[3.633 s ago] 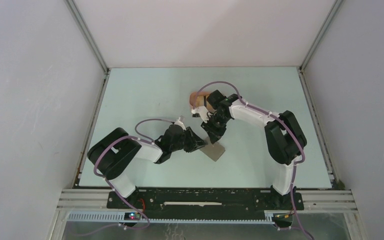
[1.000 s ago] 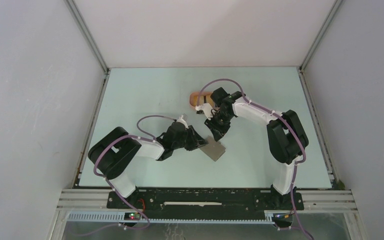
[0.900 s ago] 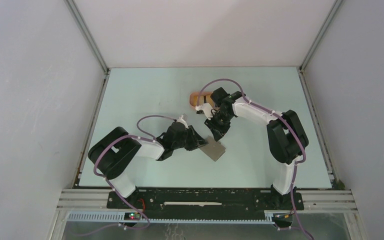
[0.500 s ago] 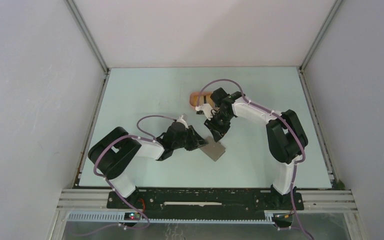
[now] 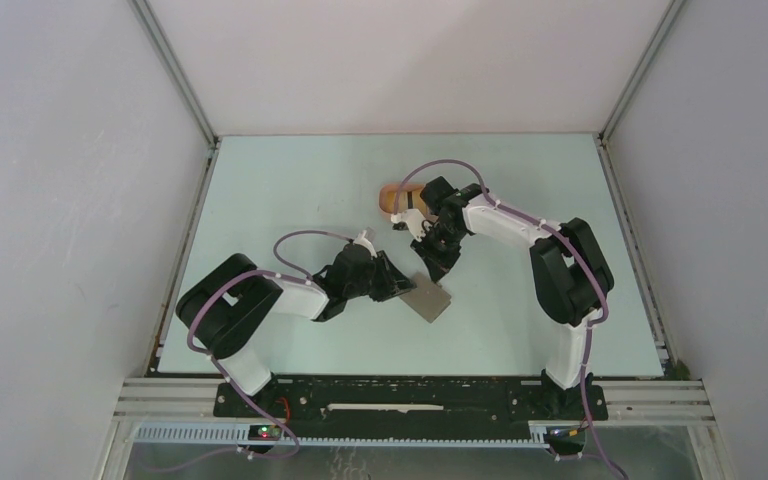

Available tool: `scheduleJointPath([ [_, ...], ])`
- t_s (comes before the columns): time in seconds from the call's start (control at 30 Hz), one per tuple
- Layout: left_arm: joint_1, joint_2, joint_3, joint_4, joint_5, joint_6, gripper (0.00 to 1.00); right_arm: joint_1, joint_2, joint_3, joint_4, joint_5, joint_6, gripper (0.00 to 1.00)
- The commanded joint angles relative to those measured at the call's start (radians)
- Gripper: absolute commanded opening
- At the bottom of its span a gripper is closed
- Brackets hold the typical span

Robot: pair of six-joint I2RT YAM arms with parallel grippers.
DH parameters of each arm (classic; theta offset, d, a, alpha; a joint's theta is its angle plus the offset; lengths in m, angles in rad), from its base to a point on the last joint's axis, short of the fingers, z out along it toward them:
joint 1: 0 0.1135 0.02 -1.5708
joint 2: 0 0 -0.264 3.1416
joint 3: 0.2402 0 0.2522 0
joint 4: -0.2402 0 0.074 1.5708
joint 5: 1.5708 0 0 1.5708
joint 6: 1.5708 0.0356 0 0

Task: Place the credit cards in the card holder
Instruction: Close the card holder at the center of the board.

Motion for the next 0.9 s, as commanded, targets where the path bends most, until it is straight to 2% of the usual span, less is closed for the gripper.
scheduleJointPath([
  [0.0, -0.006, 0.011, 0.034, -0.025, -0.018, 0.033, 0.29, -0.008, 0.000, 0.033, -0.012, -0.004, -0.004, 0.06],
  [0.1, -0.005, 0.011, 0.035, -0.027, -0.017, 0.034, 0.29, -0.010, -0.009, 0.032, -0.010, -0.011, -0.004, 0.00],
  [0.5, -0.007, 0.010, 0.034, -0.027, -0.017, 0.034, 0.29, -0.017, -0.073, 0.010, 0.025, -0.073, 0.002, 0.00],
  [0.87, -0.009, 0.012, 0.038, -0.027, -0.016, 0.033, 0.28, 0.013, 0.005, 0.024, -0.009, -0.108, -0.002, 0.00],
])
